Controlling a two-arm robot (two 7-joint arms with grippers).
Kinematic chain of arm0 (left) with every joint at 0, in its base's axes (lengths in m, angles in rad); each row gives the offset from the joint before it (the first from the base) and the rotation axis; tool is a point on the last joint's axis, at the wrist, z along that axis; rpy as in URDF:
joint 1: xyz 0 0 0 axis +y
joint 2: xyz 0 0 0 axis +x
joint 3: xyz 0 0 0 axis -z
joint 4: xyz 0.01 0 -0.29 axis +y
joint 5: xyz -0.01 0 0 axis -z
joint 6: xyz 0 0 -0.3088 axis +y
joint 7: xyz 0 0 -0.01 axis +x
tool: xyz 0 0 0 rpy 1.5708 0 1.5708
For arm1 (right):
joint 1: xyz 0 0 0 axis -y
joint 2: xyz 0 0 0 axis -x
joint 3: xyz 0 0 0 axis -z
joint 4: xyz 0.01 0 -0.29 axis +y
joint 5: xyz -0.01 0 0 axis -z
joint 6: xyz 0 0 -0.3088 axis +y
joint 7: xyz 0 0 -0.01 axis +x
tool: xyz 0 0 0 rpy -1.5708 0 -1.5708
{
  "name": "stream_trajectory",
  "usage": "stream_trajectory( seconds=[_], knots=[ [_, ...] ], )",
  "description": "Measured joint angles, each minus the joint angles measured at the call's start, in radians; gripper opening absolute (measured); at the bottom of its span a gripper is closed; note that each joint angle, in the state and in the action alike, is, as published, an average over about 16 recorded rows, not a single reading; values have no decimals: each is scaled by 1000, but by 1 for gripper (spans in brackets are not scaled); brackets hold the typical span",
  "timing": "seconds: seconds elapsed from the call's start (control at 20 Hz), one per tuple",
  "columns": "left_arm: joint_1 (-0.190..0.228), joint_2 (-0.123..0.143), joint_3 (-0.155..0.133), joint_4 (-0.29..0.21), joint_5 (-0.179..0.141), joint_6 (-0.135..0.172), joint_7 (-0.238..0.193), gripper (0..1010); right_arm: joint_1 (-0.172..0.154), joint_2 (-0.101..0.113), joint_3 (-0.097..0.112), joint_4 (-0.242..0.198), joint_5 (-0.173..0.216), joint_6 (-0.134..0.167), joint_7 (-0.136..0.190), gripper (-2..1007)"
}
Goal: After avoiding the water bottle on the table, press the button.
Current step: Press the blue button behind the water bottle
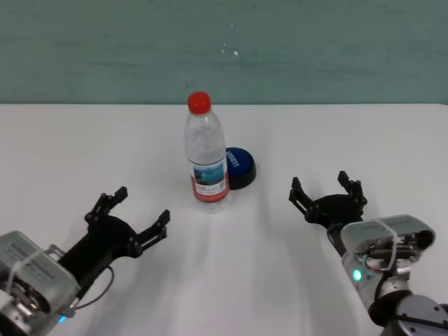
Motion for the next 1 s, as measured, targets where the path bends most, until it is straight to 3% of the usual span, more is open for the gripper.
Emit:
stream_trajectory(
  seconds=[0.4,0.7,1.0],
  knots=[
    [-6,35,-39,21,-29,-39,-20,1001,0,0,0,0,0,0,0,1004],
    [-20,58,-78,47,-75,-76,-49,1000,0,0,0,0,0,0,0,1004],
    [-62,76,-100,97,-125,-105,-88,1000,0,0,0,0,0,0,0,1004]
  ],
)
